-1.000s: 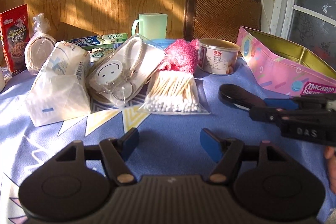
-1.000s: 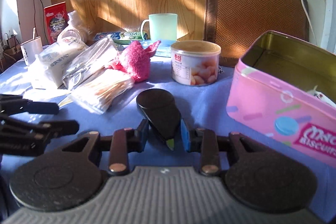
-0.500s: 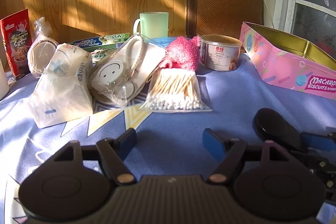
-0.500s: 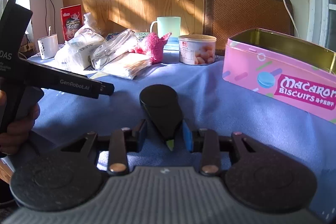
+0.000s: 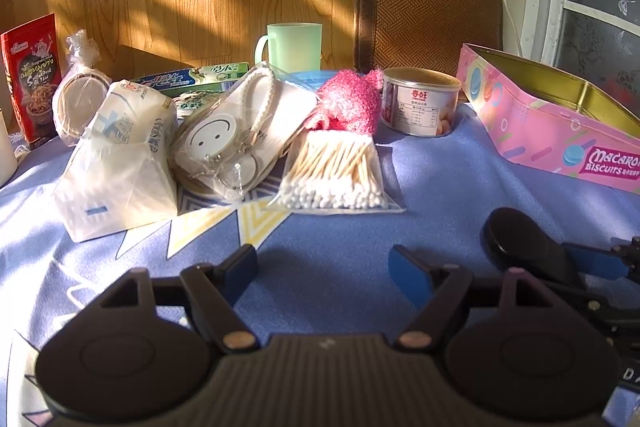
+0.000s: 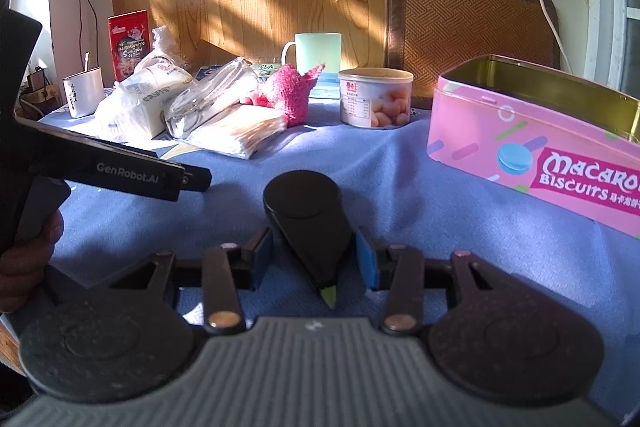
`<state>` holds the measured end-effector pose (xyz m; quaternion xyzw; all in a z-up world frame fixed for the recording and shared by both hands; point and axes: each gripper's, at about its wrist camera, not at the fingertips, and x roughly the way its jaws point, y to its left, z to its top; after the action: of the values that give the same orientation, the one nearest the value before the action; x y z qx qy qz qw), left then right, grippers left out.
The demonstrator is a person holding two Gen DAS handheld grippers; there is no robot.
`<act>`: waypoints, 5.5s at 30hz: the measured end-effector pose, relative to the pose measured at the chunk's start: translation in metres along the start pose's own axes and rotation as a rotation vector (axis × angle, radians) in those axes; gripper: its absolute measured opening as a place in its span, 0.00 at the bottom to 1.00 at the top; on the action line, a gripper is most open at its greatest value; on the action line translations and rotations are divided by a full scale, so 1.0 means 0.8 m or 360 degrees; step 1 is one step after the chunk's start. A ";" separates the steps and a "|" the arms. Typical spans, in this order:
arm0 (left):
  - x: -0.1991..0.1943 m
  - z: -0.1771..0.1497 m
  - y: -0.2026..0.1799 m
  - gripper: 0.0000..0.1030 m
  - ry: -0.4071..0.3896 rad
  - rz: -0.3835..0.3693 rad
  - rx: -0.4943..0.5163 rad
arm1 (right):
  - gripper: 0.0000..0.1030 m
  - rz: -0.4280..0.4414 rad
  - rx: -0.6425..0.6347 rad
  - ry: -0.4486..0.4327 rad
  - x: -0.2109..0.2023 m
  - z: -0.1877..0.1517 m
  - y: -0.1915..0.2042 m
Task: Organize soft objects
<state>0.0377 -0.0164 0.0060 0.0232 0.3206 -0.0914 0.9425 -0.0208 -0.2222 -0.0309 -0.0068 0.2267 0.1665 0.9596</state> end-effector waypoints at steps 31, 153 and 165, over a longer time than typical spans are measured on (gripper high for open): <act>-0.021 -0.004 -0.027 0.73 0.0169 -0.0620 -0.0085 | 0.38 0.0235 -0.0152 -0.0062 -0.027 -0.023 0.016; 0.011 0.101 -0.166 0.73 -0.0096 -0.0381 0.0180 | 0.54 -0.0604 0.0255 -0.0465 -0.050 0.014 -0.106; -0.010 0.058 -0.121 0.74 -0.0041 -0.0213 0.0158 | 0.54 -0.0526 0.0313 -0.0300 -0.047 -0.006 -0.075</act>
<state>0.0413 -0.1150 0.0492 0.0472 0.3042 -0.1702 0.9361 -0.0349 -0.2911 -0.0223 0.0654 0.1468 -0.0161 0.9869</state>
